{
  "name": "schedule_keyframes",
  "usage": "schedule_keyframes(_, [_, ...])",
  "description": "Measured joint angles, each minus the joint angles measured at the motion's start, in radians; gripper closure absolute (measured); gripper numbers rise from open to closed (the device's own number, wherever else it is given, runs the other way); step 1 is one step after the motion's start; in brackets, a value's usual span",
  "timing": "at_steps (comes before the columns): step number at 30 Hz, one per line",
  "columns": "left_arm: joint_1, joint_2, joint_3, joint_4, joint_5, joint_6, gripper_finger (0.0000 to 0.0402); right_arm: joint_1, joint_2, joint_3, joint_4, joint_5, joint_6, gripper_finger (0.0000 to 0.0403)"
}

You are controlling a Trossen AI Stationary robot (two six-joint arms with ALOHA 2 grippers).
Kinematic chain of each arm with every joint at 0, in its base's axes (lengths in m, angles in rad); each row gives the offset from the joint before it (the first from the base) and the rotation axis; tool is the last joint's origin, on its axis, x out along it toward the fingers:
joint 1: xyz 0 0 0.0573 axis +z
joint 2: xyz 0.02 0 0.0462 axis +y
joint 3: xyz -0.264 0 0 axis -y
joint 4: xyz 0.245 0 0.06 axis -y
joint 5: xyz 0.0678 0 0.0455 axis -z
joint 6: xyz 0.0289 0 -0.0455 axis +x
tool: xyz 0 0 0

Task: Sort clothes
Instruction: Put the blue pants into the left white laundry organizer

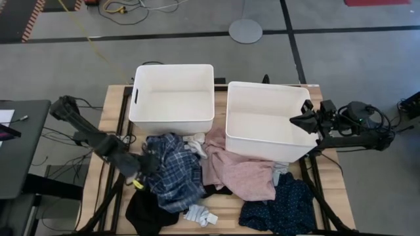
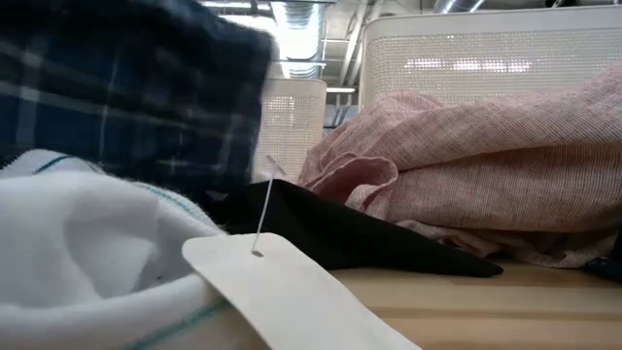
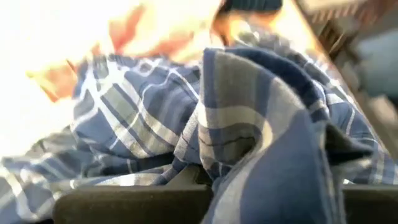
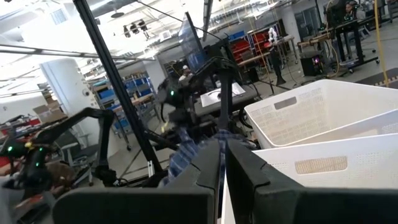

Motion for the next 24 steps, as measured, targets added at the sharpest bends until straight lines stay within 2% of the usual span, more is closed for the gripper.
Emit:
schedule_keyframes(10, [-0.035, -0.182, 0.025, 0.177, -0.061, 0.203, 0.0393, 0.0, 0.0, 0.0, 0.0, 0.0, 0.0, 0.0358])
schedule_keyframes(16, [-0.035, -0.195, 0.151, 0.201, -0.147, 0.412, 0.0393, 0.0, 0.0, 0.0, 0.0, 0.0, 0.0, 0.0358])
schedule_keyframes(24, [-0.034, -0.149, 0.364, 0.286, -0.326, 0.738, 0.0393, 0.0, 0.0, 0.0, 0.0, 0.0, 0.0, 0.0358])
